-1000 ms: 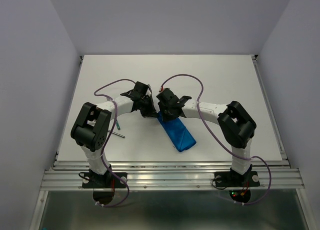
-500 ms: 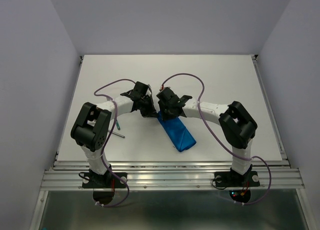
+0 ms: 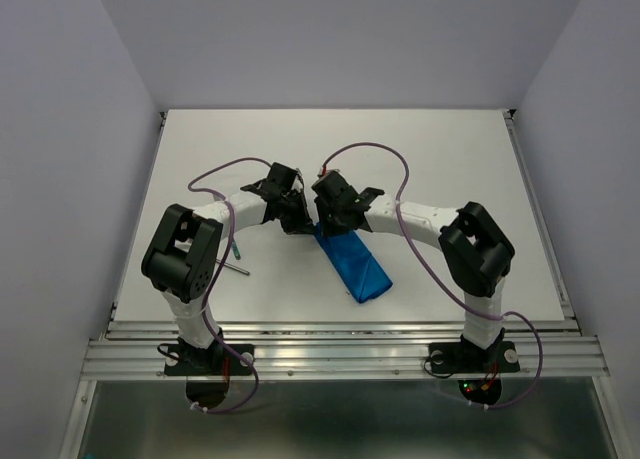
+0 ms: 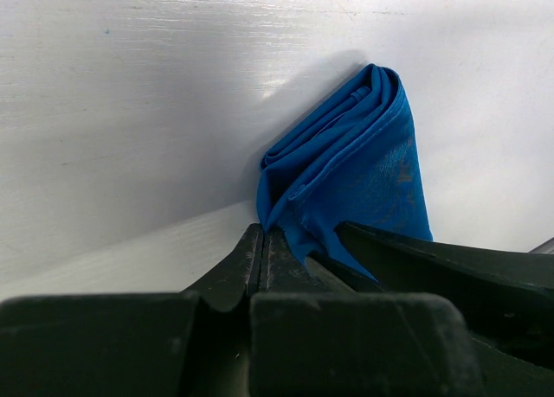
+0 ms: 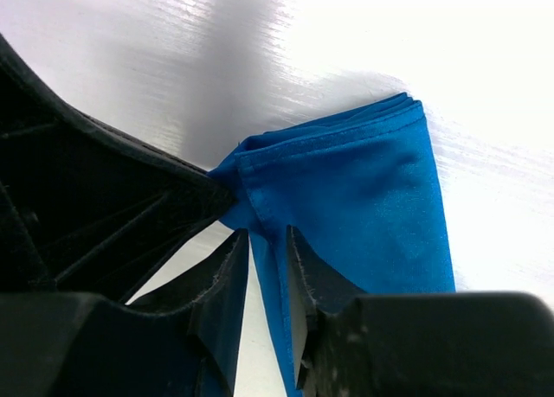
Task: Fold the napkin into a case and place the utensils inside
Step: Grasp the top corner of the smaller rectangle folded napkin from the folded napkin.
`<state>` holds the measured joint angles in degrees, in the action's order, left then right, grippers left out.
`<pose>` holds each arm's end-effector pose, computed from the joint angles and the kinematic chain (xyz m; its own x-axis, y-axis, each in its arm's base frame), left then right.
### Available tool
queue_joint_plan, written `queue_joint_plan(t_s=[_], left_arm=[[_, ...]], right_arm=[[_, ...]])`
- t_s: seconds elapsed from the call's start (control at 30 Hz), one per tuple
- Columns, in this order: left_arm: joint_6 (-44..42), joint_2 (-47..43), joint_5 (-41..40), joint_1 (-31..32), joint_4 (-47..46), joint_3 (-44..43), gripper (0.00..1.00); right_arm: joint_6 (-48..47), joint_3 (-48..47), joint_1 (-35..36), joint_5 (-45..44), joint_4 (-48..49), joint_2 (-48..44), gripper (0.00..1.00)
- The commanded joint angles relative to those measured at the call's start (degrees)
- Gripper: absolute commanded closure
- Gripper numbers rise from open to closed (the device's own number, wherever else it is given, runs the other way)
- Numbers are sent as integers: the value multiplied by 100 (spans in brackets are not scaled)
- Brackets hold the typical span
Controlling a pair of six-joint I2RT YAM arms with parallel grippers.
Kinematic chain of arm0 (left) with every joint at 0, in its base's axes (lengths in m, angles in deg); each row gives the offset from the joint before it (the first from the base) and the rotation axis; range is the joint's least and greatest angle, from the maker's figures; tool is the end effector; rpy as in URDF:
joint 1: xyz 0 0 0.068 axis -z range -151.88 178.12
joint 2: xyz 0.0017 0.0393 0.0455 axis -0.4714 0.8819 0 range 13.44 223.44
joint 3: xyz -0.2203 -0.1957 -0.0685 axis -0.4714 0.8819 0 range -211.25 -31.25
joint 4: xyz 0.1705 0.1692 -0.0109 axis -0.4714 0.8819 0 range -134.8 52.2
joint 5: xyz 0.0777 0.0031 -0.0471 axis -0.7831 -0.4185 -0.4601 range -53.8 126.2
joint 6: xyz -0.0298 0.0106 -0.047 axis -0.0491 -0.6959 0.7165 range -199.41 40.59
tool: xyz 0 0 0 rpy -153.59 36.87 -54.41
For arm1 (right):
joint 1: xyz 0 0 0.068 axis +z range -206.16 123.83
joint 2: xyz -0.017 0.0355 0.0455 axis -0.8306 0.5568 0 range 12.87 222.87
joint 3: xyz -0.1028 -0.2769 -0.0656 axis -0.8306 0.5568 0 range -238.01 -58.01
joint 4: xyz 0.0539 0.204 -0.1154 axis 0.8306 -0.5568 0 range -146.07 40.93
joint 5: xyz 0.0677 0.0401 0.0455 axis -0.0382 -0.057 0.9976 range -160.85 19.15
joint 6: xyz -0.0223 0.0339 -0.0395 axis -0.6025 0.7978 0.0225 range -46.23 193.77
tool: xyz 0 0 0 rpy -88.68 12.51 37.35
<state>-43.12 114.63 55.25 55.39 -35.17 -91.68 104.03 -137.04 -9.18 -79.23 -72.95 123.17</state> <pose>0.3104 -0.1744 0.2169 -0.9177 -0.1564 -0.3651 0.0928 0.8093 -0.5800 0.2827 0.2946 0.2328 -0.8194 -0.1474 -0.5539 -0.2936 0.9379 0.1848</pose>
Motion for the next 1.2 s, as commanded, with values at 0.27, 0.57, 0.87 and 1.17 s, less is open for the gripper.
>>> queue_joint_plan(t_s=[0.27,0.57,0.87,1.17], left_arm=[[-70,-20,29,-2,4,31,100],[-61,-29,20,-2,4,48,100],[-61,-20,29,-2,-14,66,100],[-43,24,38,-2,-58,110,100]], right_arm=[[85,-254,48,-252,138,149,73],[94,-254,48,-129,173,281,73],[103,-210,48,-155,208,106,97],[85,-148,48,38,252,-140,99]])
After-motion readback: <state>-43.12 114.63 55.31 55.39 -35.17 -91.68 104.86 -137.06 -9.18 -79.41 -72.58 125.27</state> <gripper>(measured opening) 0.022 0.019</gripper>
